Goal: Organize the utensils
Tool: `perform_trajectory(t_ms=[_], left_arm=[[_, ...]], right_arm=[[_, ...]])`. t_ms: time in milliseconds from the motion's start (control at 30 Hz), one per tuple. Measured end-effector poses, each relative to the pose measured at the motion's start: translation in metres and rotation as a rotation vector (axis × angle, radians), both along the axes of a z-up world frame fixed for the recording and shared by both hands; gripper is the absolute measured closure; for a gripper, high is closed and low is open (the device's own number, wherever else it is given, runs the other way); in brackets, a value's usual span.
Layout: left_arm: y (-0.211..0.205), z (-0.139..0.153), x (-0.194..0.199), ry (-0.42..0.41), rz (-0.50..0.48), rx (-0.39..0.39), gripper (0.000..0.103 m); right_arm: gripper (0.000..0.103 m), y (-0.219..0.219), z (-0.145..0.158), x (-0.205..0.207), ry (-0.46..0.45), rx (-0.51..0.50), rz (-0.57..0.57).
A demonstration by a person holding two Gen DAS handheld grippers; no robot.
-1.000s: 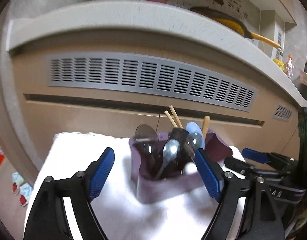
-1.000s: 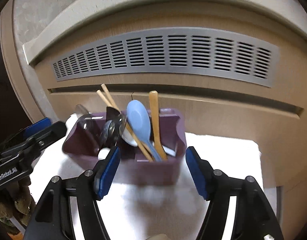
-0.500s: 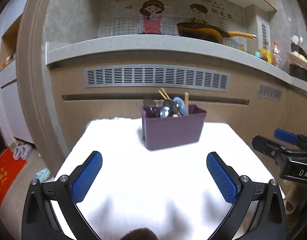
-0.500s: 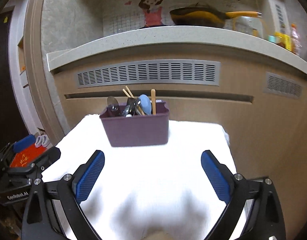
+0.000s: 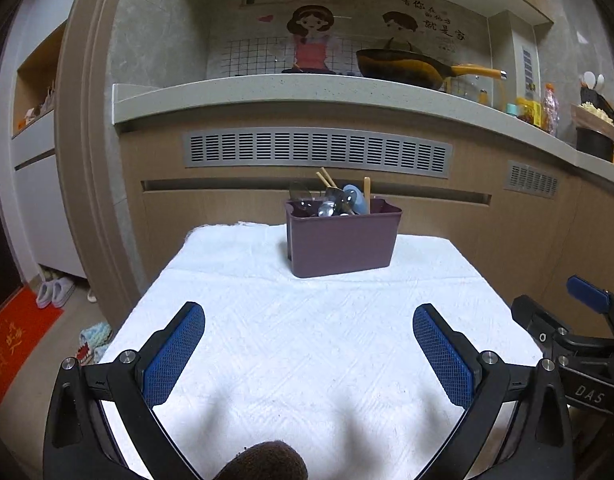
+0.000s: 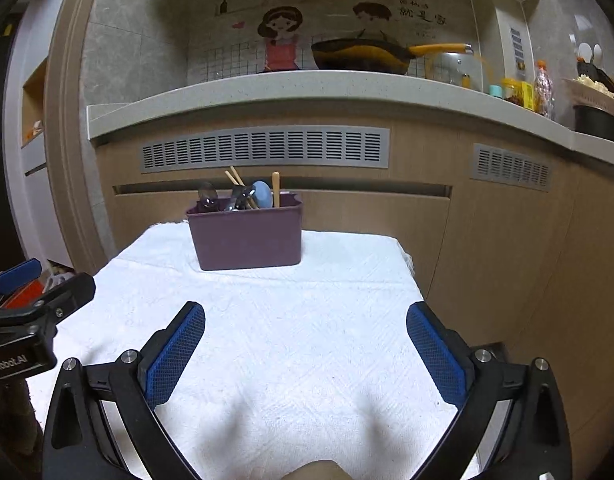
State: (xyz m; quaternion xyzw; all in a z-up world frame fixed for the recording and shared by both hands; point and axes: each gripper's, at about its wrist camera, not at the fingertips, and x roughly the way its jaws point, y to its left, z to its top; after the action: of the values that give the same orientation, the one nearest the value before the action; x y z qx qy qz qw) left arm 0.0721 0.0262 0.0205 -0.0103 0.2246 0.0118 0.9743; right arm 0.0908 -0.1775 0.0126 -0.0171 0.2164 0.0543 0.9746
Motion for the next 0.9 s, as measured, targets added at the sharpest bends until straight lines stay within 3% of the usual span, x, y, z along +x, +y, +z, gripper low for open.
perform_trajectory(t_ms=[900], left_arm=[[0.0005,-0.0010,0.0011,0.002,-0.006,0.017,0.000]], right_arm=[[0.002,0.0013,0.0002,-0.0038,0.010,-0.006,0.008]])
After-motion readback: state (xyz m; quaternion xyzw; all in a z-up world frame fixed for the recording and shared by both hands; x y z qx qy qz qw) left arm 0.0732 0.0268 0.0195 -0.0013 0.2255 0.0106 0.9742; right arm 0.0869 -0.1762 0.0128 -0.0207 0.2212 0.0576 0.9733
